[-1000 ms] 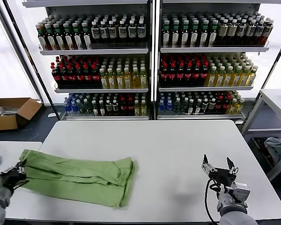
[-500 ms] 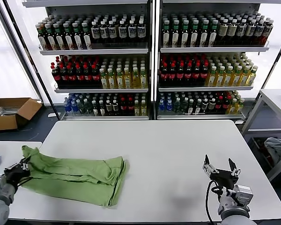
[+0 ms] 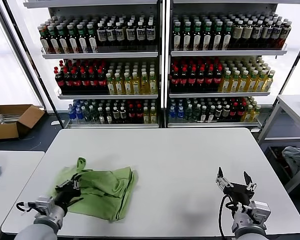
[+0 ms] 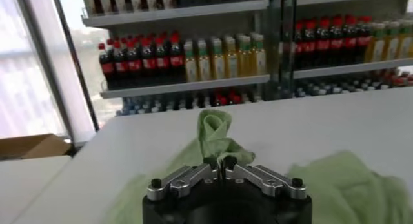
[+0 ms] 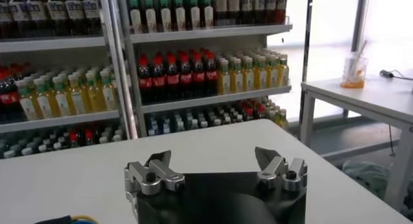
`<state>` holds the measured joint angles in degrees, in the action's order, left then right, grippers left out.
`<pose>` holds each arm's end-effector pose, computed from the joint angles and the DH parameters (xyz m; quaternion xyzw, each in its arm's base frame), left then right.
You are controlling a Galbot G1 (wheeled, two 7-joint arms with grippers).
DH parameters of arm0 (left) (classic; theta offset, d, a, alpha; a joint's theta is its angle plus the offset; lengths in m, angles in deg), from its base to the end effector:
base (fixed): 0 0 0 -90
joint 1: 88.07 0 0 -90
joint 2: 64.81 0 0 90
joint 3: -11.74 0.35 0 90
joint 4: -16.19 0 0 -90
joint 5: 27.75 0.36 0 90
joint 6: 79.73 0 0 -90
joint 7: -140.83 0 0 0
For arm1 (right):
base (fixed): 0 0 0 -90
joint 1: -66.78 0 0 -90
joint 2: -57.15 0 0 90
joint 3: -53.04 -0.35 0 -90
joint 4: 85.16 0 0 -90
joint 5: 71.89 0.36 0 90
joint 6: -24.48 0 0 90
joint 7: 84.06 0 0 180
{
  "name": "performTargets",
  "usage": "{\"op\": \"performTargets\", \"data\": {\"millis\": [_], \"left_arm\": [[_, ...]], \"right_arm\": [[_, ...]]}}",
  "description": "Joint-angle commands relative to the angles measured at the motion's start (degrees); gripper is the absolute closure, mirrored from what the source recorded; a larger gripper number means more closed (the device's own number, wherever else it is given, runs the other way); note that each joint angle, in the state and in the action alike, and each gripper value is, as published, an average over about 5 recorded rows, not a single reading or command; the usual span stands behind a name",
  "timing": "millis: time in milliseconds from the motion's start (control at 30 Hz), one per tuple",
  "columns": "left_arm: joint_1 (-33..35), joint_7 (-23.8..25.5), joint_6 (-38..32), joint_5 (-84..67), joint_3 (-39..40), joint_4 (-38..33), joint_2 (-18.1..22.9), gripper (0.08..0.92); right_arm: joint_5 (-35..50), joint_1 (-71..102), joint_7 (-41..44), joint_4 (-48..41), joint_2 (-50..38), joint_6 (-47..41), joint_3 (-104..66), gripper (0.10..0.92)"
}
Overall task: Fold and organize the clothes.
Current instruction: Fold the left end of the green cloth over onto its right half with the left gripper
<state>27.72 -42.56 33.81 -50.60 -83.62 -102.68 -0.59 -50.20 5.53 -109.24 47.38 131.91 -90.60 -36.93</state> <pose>0.2192 0.1031 -0.2679 -0.0329 -0.9824 -0.0405 0.1792 0.1831 -0.0279 -0.2178 -0.1041 -0.9864 -0.0299 0.1239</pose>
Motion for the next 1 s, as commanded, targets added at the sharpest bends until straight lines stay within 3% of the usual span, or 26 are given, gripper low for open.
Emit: {"op": "performTargets", "data": {"millis": [33,367,1000], "left_arm": [[1.03,-0.39,1.08,3.69,6.98,-5.57,5.08,0.894],[1.59,-0.06,2.04,5.17,10.96,-8.77,7.01,0.894],[2.64,3.26,0.57,12.24,14.58,-3.84,8.07,0.894]], "right_arm": [[-0.20,0.65,-0.07,-0.20,0.31,0.25,0.02,0.203],[-0.23,1.10,-0.11,-0.90,0.32,0.72,0.06,0.203],[-0.29,2.03,-0.16,-1.58,0.40,1.45,0.08,0.203]]}}
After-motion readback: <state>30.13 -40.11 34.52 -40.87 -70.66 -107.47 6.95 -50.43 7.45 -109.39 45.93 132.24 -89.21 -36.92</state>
